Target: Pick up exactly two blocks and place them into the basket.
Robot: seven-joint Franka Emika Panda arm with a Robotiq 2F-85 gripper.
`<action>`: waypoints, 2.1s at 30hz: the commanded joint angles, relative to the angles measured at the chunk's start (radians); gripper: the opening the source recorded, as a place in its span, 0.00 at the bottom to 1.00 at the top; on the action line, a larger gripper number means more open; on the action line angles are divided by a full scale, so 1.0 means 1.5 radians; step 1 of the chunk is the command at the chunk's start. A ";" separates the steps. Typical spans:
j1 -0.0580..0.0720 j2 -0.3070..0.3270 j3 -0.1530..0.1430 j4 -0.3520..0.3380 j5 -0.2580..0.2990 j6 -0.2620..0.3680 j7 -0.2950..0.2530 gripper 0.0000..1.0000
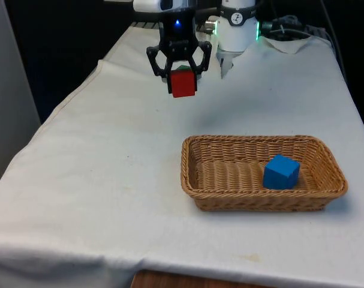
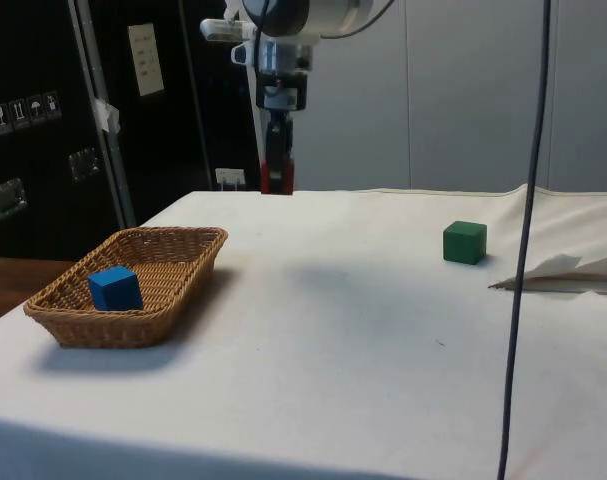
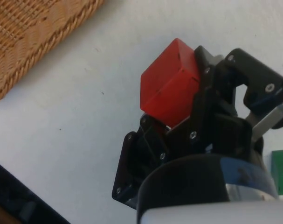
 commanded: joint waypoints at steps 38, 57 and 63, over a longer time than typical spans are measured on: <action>0.013 0.070 0.045 0.151 -0.055 -0.124 0.160 0.04; 0.013 0.120 0.077 0.231 -0.051 -0.161 0.217 0.04; 0.013 0.163 0.085 0.283 -0.048 -0.188 0.243 0.04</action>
